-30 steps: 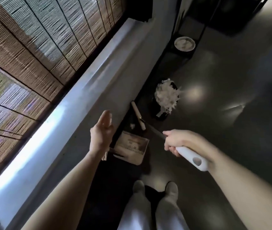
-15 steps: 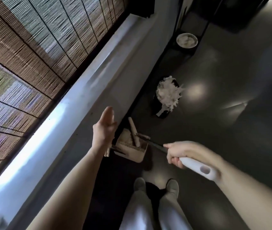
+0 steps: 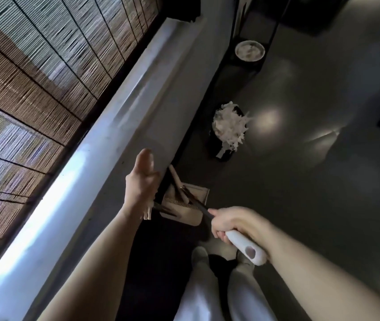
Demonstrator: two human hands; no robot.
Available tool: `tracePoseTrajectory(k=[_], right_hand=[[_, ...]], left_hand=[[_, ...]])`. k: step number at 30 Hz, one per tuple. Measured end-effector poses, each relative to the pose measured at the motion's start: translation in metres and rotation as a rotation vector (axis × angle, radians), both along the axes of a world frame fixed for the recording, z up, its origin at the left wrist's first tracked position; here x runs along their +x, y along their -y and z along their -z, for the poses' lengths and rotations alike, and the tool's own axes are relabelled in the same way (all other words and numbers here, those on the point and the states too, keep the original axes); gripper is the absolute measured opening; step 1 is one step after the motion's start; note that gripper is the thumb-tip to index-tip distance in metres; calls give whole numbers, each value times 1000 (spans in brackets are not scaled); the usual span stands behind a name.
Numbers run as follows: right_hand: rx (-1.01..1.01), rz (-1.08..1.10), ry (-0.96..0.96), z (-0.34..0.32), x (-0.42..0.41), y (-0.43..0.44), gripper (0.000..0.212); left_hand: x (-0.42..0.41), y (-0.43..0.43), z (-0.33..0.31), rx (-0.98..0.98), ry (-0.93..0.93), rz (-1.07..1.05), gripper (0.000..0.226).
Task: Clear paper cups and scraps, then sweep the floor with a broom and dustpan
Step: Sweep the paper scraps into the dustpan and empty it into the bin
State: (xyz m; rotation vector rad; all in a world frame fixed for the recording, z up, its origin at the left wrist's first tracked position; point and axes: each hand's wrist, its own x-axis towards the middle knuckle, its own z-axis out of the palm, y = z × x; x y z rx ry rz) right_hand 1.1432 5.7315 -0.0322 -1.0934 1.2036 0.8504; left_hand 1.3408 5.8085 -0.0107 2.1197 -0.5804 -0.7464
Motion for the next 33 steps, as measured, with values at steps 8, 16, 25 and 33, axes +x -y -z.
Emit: tracePoseTrajectory(k=[8, 16, 25, 33], right_hand=[[-29, 337, 18, -54, -32, 52, 59], [-81, 361, 43, -54, -56, 47, 55], [-238, 110, 94, -37, -62, 53, 56], [-132, -3, 50, 16, -20, 35, 57]], left_hand=[[-4, -7, -2, -30, -41, -13, 59], [-54, -8, -4, -62, -5, 36, 51], [-70, -34, -5, 22, 152, -204, 35], [-50, -44, 15, 0, 135, -266, 40]])
